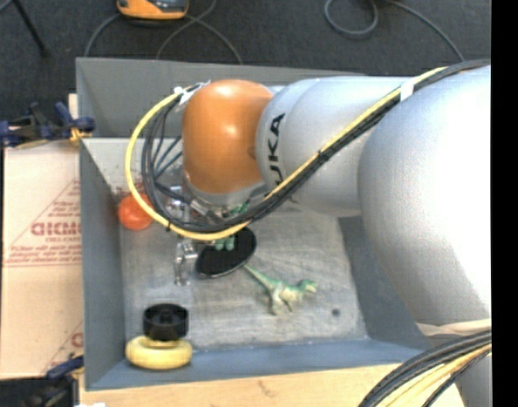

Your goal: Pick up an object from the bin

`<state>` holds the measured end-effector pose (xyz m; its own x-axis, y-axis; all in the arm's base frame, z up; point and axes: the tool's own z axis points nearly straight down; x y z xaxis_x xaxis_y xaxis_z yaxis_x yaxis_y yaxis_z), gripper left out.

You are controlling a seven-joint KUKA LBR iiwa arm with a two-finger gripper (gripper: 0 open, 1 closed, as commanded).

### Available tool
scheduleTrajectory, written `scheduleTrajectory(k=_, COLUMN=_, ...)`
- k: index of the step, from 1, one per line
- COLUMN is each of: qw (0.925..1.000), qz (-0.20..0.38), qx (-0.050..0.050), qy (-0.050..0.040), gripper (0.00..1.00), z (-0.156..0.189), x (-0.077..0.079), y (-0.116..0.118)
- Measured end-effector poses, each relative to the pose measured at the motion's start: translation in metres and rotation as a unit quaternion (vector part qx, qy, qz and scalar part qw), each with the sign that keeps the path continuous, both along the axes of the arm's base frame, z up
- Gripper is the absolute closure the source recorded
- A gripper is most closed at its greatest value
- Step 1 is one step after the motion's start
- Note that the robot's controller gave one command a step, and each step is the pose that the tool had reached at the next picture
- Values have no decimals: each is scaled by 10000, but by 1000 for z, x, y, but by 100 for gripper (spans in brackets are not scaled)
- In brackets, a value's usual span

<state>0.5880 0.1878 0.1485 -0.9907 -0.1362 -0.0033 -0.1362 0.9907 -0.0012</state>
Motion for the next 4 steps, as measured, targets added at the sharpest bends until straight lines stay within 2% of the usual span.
scheduleTrajectory(k=1, qw=9997, qz=241, qx=16, qy=8, gripper=0, z=-18, x=-16, y=-37)
scheduleTrajectory(k=2, qw=9978, qz=661, qx=-11, qy=-9, gripper=0, z=-46, x=-35, y=-67)
scheduleTrajectory(k=3, qw=9878, qz=1555, qx=13, qy=-31, gripper=100, z=-72, x=10, y=-104)
scheduleTrajectory(k=4, qw=9879, qz=1549, qx=16, qy=-30, gripper=100, z=-72, x=10, y=-104)
